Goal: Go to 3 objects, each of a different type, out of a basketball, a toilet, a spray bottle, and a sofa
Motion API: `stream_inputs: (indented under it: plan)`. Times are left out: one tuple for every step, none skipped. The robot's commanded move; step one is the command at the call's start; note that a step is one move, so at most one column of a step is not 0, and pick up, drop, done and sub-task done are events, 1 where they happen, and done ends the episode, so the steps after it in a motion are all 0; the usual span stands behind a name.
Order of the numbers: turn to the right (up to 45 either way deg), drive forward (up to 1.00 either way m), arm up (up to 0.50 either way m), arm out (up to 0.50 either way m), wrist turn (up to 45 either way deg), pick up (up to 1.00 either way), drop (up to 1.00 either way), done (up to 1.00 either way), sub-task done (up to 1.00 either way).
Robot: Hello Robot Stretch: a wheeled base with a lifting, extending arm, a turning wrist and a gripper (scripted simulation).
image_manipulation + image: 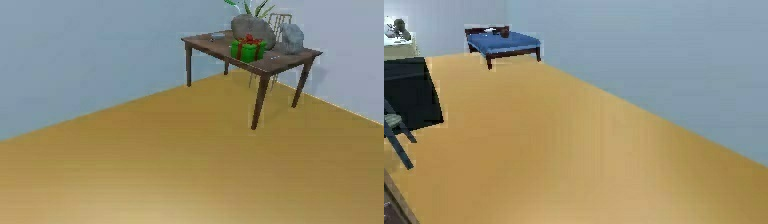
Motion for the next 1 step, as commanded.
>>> stream_inputs:
  plan:
    - [-15.0,0.0,0.0,0.0,0.0,0.0,0.0,0.0,0.0]
